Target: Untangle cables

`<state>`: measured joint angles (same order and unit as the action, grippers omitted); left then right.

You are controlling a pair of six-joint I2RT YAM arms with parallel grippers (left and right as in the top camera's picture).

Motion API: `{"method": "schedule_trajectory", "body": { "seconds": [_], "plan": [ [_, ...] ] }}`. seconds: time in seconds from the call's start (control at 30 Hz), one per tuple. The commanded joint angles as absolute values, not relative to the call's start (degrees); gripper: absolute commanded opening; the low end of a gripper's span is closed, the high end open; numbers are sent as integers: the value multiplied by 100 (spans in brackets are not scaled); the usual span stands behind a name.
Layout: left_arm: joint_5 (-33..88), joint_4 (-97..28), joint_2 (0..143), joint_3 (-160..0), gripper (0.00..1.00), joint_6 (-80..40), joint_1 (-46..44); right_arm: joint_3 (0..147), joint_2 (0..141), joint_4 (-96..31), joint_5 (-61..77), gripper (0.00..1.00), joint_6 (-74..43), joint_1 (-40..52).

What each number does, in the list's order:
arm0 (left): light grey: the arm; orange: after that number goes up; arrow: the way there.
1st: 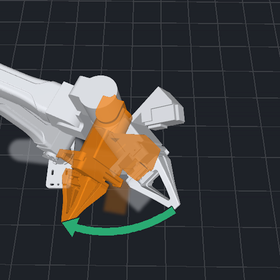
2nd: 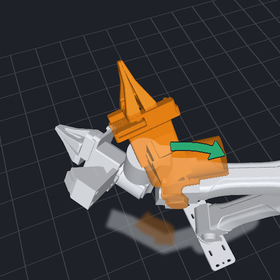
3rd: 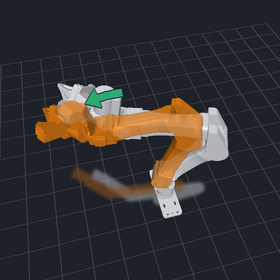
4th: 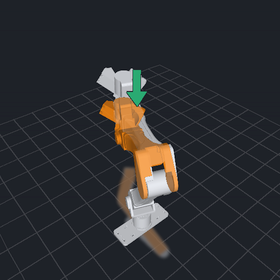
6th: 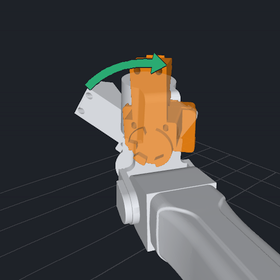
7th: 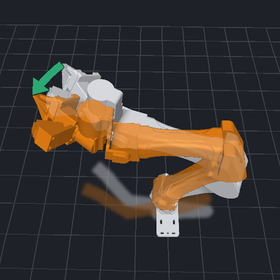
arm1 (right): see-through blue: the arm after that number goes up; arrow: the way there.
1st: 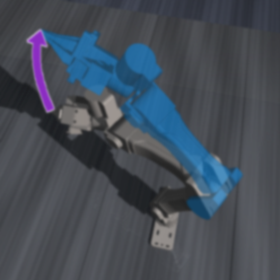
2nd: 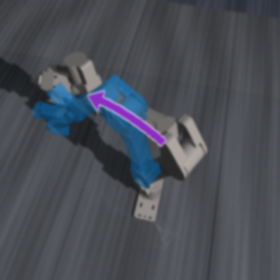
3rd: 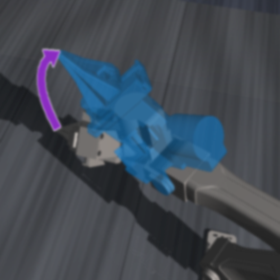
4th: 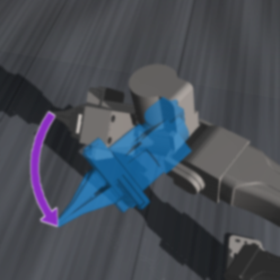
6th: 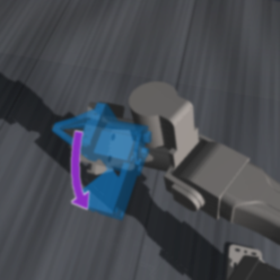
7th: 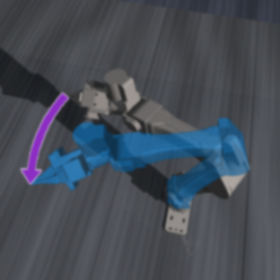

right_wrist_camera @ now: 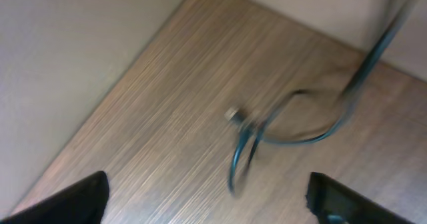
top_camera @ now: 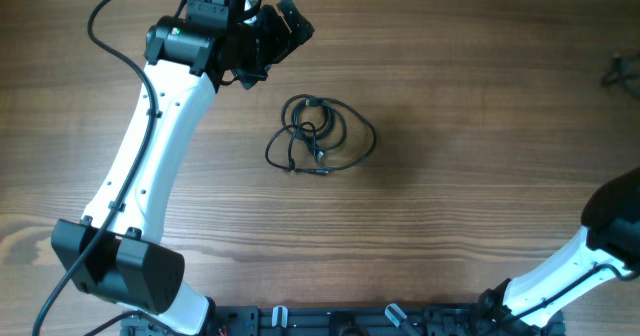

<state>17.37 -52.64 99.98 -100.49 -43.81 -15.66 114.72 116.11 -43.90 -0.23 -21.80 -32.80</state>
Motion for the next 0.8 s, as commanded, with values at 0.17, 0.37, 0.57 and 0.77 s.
{"method": "schedule_trajectory", "body": {
  "seconds": [0.17, 0.37, 0.57, 0.77],
  "plan": [
    [1706, -5441, 10053, -10007, 100, -3472, -1570, 11489, 10836, -5129, 2615, 100, -1199, -2615],
    [1678, -6510, 10053, -9714, 89, -3221, -1555, 11485, 10610, -5839, 3203, 100, -1219, -1494],
    [1658, -5979, 10053, -8514, 80, -3114, -1566, 11485, 10617, -6132, 3203, 100, -1188, -1070],
    [1693, -5850, 10053, -8090, 68, -1678, -1564, 11485, 10617, -6272, 3203, 99, -1055, -982]
  ]
}}
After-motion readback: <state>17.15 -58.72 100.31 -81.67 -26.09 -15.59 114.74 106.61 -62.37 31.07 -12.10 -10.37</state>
